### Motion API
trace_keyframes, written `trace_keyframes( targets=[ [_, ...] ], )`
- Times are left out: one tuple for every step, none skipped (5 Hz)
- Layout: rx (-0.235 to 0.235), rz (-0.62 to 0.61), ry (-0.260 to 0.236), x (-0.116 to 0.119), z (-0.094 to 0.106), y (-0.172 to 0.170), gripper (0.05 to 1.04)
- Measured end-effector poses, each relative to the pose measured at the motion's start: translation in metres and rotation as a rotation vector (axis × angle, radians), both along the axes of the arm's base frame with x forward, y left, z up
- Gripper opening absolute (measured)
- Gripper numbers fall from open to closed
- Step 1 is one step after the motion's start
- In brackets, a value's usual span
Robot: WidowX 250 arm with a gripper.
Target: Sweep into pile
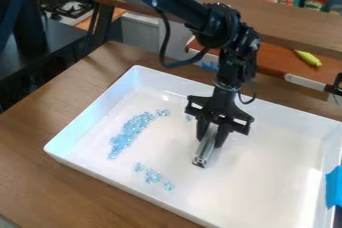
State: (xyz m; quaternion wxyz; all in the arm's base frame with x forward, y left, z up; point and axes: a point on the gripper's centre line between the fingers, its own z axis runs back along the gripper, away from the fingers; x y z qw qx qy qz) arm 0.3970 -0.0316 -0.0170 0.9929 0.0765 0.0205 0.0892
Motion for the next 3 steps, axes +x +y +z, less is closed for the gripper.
trace_keyframes(
  targets=[
    [0.014,0.030,-0.002,0.000,0.000,0.017,0.375],
    [0.039,0.075,-0.004,0.000,0.000,0.042,0.375],
    [0.102,0.099,-0.006,-0.002,0.000,0.060,0.375]
  ],
)
